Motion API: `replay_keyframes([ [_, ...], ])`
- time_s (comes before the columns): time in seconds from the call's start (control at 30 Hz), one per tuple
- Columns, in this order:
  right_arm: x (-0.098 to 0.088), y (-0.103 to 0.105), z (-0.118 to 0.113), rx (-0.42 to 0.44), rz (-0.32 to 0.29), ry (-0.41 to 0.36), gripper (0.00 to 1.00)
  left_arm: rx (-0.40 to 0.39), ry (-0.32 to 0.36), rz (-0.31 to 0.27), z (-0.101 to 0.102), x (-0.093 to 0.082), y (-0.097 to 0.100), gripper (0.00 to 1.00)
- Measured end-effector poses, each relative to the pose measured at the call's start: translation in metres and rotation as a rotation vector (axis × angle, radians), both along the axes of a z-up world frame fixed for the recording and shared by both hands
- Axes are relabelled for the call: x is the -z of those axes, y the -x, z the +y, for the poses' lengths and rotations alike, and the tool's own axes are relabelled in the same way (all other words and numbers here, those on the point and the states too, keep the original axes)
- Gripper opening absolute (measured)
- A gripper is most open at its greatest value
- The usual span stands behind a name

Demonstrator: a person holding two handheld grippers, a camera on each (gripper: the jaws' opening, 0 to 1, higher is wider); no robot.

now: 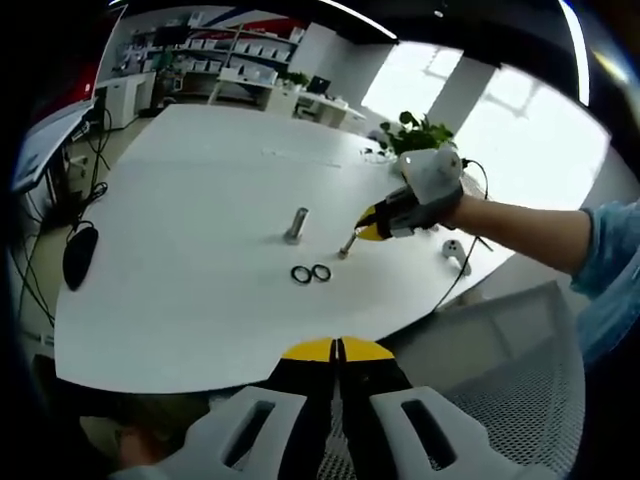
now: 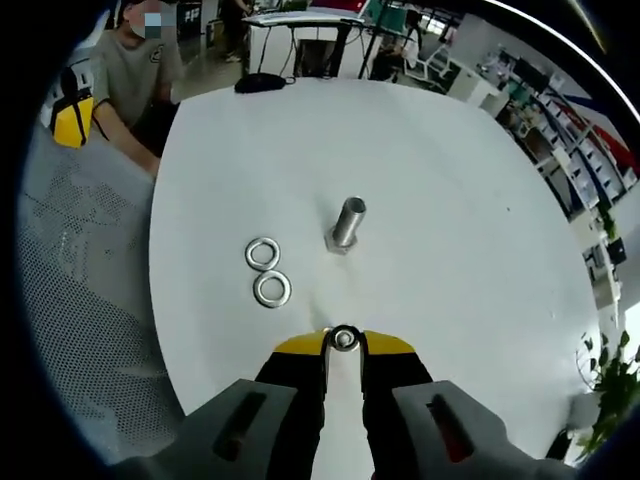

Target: Place the washer onto the threaded stud by aligning its center hole with the stud, sliding it down to the base, and recovering from edge contact or off-axis alignment until the washer reaches the visible bottom stop.

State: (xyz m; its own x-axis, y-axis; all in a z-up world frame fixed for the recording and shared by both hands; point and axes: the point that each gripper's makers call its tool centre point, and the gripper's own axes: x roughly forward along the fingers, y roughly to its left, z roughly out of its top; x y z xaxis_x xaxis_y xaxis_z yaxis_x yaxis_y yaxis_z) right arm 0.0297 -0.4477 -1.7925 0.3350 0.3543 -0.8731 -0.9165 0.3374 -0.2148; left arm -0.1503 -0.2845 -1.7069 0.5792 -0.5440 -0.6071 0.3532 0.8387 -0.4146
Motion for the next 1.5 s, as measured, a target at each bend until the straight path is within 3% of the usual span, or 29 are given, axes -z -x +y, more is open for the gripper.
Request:
replay_keyframes([
  [0.47, 0.002, -0.001, 0.005, 0.008, 0.032, -0.007, 0.13, -0.004, -0.002, 0.007, 0.001, 0.001, 0.000, 0.00],
  [0.7, 0.004, -0.008, 0.006, 0.069, 0.113, -0.004, 0.13, -0.006, -0.001, 0.007, 0.001, 0.001, 0.000, 0.00],
  [0.9, 0.006, -0.005, 0.002, 0.051, 0.181, 0.089, 0.13, -0.004, -0.001, 0.008, 0.001, 0.001, 0.000, 0.00],
  [1.03, 0.016, -0.002, 0.000, -0.001, 0.186, 0.161, 0.13, -0.006, -0.001, 0.008, 0.001, 0.001, 0.000, 0.00],
  [1.33, 0.046, -0.002, 0.003, -0.038, 0.193, 0.207, 0.13, -0.012, -0.001, 0.011, 0.002, 0.002, 0.000, 0.00],
  [1.5, 0.052, -0.002, 0.000, -0.088, 0.190, 0.225, 0.14, -0.019, -0.001, 0.013, 0.003, 0.002, -0.001, 0.00],
])
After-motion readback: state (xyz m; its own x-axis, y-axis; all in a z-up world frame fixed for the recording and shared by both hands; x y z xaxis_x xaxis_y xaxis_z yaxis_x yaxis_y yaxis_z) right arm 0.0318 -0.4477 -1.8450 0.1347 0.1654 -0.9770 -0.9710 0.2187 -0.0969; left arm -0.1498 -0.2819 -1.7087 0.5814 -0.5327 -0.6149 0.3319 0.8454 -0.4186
